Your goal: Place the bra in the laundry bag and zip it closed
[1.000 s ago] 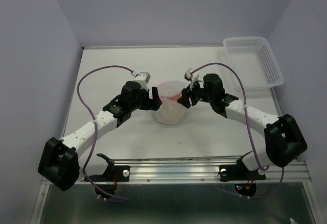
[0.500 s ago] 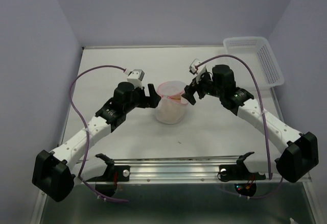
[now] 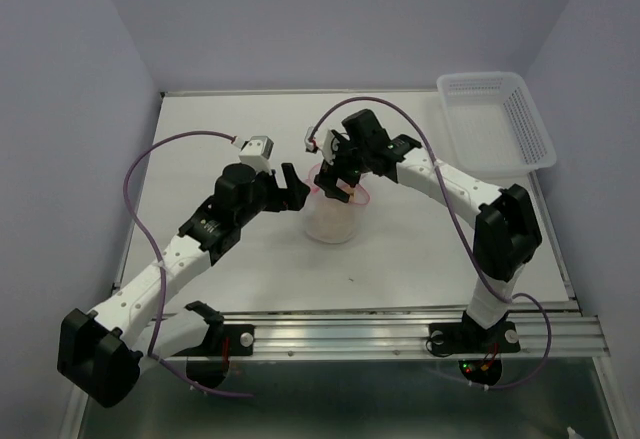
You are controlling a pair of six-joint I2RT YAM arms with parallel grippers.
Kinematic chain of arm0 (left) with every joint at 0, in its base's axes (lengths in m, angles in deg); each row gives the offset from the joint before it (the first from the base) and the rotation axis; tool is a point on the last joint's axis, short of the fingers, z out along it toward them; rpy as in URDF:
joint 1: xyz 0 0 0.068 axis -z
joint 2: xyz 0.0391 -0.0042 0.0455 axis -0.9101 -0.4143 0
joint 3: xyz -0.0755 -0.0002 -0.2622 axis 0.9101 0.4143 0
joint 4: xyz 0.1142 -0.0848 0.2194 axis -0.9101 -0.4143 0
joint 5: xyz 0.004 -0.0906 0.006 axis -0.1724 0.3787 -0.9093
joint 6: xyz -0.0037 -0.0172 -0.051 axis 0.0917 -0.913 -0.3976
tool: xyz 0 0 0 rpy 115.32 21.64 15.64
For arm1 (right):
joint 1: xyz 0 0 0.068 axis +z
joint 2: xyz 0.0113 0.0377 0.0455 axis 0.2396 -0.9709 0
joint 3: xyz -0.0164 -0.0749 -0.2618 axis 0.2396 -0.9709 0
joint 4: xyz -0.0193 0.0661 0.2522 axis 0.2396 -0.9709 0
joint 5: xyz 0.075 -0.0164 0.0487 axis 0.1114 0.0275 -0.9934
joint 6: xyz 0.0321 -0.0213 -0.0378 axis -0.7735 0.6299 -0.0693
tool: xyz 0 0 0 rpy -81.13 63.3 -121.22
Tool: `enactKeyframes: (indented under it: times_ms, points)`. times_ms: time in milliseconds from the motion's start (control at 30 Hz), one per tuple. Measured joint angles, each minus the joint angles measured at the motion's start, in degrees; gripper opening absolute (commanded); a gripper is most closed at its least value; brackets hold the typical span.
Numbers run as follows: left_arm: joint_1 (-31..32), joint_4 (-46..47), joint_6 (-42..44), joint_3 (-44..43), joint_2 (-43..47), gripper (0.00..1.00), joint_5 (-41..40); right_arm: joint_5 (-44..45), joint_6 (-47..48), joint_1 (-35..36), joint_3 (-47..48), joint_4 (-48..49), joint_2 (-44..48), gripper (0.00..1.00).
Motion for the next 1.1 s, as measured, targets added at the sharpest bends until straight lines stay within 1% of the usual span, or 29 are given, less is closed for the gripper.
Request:
enactKeyframes:
  times_ms: [133,167,233,267,333,400,533,567,600,633,667,733,767,833,933,1100]
  points:
    - [0.0,-0.5,-0.5,0.4,1.0,0.99,-0.6,1.0,1.2,0.8,0.5,-2.3,-2.7,1.0]
    - [-0.1,-0.6,-0.6,0.5,1.0,0.99,-0.7,1.3,1.9,1.0,0.5,-2.6,-2.9,0.98]
    - [-0.1,-0.6,-0.7,0.7,1.0,0.99,-0.8,2.1,3.1,1.5,0.5,-3.3,-2.9,0.93]
    - [-0.1,-0.8,-0.8,0.9,1.0,0.99,-1.2,2.5,3.6,1.8,0.5,-3.3,-2.9,0.9]
    - [-0.3,-1.2,-1.0,1.1,1.0,0.99,-1.6,3.2,4.2,2.1,0.5,-3.4,-3.1,0.86]
    - [-0.4,-1.4,-1.1,1.1,1.0,0.99,-1.9,3.3,4.6,2.2,0.5,-3.4,-3.6,0.79]
    - [-0.4,-1.4,-1.1,1.1,0.8,0.99,-2.2,3.3,5.6,2.6,0.4,-3.7,-4.3,0.73]
    - [-0.4,-1.4,-1.1,1.1,0.7,0.99,-2.2,3.2,5.7,2.6,0.2,-3.8,-4.3,0.7]
    - [-0.4,-1.7,-1.1,1.1,0.5,0.99,-2.2,3.2,5.9,2.6,0.0,-3.8,-4.3,0.66]
    - [-0.4,-1.8,-1.1,1.1,0.3,0.99,-2.2,3.2,5.9,2.6,-0.2,-3.8,-4.3,0.59]
    - [-0.4,-1.9,-1.1,1.1,0.2,0.99,-2.2,3.1,6.1,2.6,-0.4,-3.8,-4.3,0.43]
    - [-0.4,-2.3,-1.1,1.1,0.0,0.99,-2.2,3.2,6.2,2.6,-0.9,-4.1,-4.3,0.28]
    - [-0.4,-2.4,-1.1,1.1,0.0,0.99,-2.2,3.2,6.1,2.6,-1.1,-4.2,-4.3,0.18]
    - [-0.5,-2.6,-1.1,1.1,0.0,0.99,-2.2,3.1,6.3,2.6,-1.5,-4.1,-4.3,0.1]
    - [-0.7,-2.6,-1.1,1.1,0.0,0.99,-2.2,3.1,6.6,2.6,-2.8,-3.0,-4.2,0.01]
    - [-0.8,-2.5,-1.1,1.1,0.0,0.99,-1.6,3.4,7.5,2.6,-7.3,0.8,-1.6,0.01]
